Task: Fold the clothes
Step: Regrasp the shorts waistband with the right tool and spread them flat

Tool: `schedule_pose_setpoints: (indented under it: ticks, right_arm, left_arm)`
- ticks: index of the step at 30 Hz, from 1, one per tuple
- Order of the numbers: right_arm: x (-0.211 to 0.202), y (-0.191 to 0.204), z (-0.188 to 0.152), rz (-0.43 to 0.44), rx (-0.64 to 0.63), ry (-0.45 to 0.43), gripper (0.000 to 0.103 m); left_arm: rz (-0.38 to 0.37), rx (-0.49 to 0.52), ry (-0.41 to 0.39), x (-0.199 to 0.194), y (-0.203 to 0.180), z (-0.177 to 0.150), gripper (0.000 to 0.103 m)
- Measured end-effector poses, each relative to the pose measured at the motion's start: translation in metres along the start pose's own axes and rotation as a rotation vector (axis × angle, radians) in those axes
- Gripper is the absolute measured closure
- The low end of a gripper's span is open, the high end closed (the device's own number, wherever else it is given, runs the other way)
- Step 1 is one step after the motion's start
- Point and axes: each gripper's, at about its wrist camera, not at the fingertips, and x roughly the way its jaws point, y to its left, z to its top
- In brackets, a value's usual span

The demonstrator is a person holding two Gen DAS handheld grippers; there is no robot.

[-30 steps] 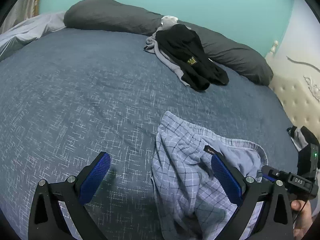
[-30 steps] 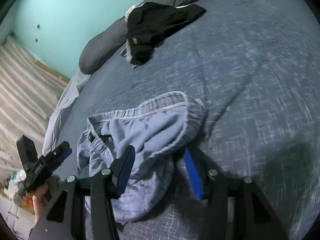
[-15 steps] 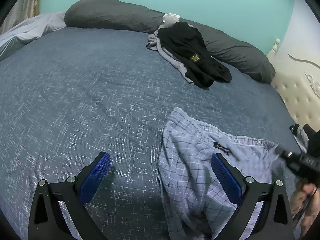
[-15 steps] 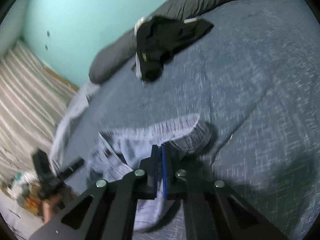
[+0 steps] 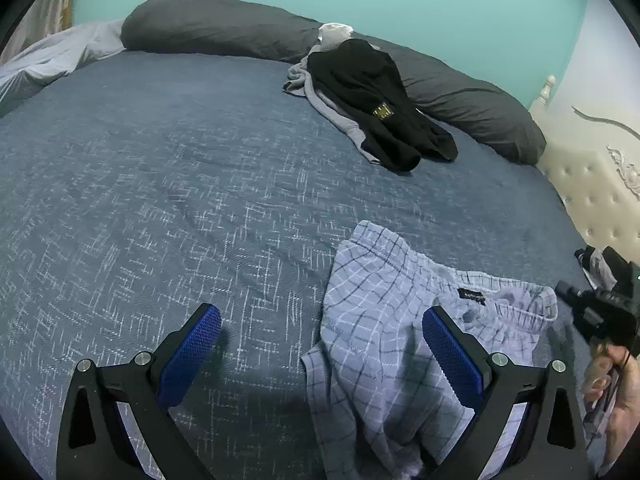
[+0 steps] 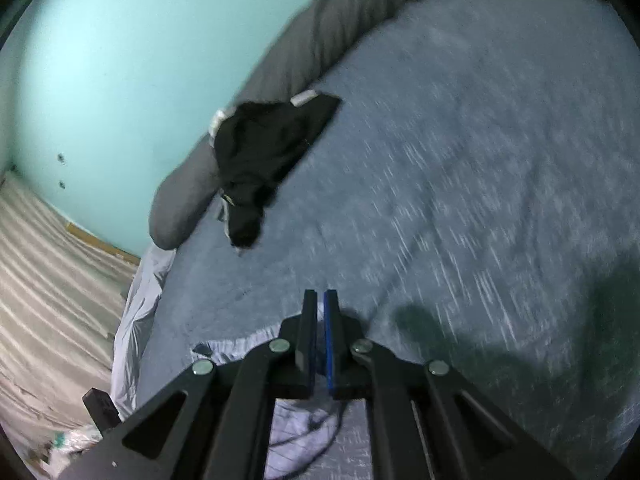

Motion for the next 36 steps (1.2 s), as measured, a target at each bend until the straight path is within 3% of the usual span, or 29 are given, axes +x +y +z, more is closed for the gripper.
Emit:
schedule_pose_setpoints:
  ticks: [3,4,5,7,14,36]
  right_arm:
    - [0.007,0.001,-0.005,-0.013,-0.005,0.042,0.096]
    - [0.010,0.003,-0.007,-0.016,-0.010,0.061,0.088]
    - [0.012,0.005,-0.009,-0.024,-0.015,0.074,0.065]
    - [0.015,0.007,-0.015,-0.033,-0.023,0.082,0.047]
    - [0.021,0.012,-0.030,-0.050,-0.041,0.105,0.047]
    - [0.020,0.007,-0.033,-0.036,-0.022,0.112,0.047]
  left_arm:
    - [-0.003,0.004,-0.002,0.001,-0.001,0.003,0.000]
    - [-0.005,0.007,0.000,0.002,-0.001,0.004,0.000]
    - [-0.010,0.015,0.010,0.004,-0.002,0.005,0.000]
    - [-0.017,0.025,0.022,0.009,-0.003,0.007,0.000]
    - [-0.013,0.075,0.044,0.022,-0.012,0.014,0.000]
    - [-0.005,0.084,0.101,0.056,-0.007,0.023,0.000]
